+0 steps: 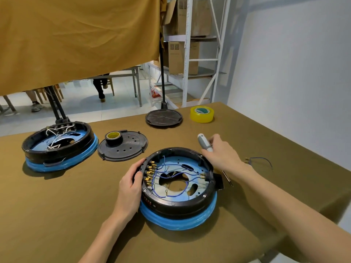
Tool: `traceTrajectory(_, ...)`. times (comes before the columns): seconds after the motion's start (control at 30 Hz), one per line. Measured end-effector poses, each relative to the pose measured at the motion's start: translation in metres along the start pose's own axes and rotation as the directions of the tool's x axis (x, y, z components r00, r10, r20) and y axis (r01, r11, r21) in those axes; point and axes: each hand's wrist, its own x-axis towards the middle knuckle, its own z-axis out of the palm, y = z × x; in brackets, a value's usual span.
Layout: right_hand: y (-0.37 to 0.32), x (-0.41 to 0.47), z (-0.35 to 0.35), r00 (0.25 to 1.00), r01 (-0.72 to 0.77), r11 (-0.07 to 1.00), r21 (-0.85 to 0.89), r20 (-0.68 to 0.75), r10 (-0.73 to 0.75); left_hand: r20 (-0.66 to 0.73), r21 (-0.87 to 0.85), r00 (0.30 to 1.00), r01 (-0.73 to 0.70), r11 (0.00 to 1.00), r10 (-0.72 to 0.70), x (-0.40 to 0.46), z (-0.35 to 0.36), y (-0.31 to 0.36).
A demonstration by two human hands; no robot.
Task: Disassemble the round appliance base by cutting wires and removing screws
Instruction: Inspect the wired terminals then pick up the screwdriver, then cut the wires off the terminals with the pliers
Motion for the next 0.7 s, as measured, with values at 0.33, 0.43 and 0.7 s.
traceTrajectory(0.33,0.044,-0.002,0.002,0.992,-0.015,0.997,-0.079,0.122,0.024,-0.006,0.069,1.0,-0.001,0.998,0.001,-0.001,0.0,-0.002)
traceTrajectory(0.43,0.033,-0.002,0.0,0.996,-0.039,0.983,-0.178,0.072,0.052,-0.008,0.071,1.0,-0.009,0.997,0.009,-0.004,-0.001,-0.001)
traceTrajectory(0.7,-0.07,-0.043,0.012,0.877,0.477,0.879,0.008,-0.067,-0.475,-0.005,0.066,1.0,0.003,0.998,-0.003,-0.007,-0.001,0.005)
